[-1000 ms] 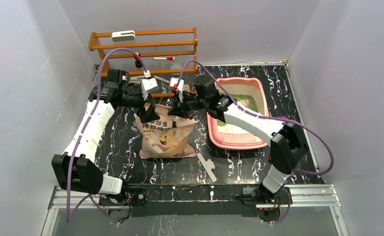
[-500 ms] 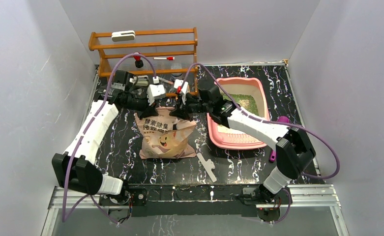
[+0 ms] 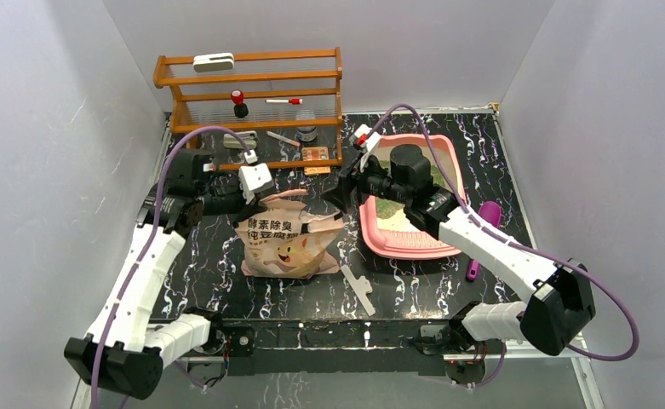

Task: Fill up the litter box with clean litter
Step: Open the cat litter bag at the center of the board.

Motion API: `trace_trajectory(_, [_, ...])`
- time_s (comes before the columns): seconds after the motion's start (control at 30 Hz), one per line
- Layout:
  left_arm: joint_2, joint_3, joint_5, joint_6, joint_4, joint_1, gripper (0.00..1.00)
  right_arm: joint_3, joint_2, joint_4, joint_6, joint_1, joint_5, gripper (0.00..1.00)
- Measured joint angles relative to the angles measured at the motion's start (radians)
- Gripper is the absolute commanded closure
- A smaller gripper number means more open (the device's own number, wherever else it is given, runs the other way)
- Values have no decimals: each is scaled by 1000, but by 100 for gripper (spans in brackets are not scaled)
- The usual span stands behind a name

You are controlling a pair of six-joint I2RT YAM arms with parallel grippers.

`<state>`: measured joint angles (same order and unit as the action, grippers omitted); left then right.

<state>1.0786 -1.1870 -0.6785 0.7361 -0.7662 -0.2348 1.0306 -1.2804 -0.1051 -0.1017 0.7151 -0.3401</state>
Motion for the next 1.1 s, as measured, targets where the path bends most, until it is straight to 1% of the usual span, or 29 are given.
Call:
trace_trajectory(0.07, [-40, 17, 0, -17, 2, 0, 100, 1, 2, 24, -21, -16, -12, 19])
trace_trajectory(0.17, [-77, 35, -1, -40, 6, 0, 100, 11, -18, 103, -50, -39, -62, 20])
trace_trajectory(0.3, [-102, 51, -2, -64, 18, 0, 100, 75, -103, 229, -71, -53, -130, 20])
trace_trajectory(0.4, [-114, 61, -3, -79, 25, 0, 100, 134, -174, 299, -82, -54, -179, 24])
trace_trajectory(0.63, [-121, 68, -7, -101, 35, 0, 100, 177, -237, 351, -109, -51, -224, 32])
trace_trajectory(0.73, [-122, 71, -7, -108, 41, 0, 100, 198, -260, 352, -113, -48, -248, 38])
trace_trajectory(0.9, [-129, 84, -5, -125, 63, 0, 100, 211, -312, 355, -135, -24, -304, 35])
trace_trajectory(1.03, [-132, 85, -5, -130, 63, 0, 100, 215, -331, 339, -156, -16, -285, 30])
trace_trajectory(1.1, [-133, 86, -5, -131, 63, 0, 100, 226, -344, 341, -160, -14, -276, 30])
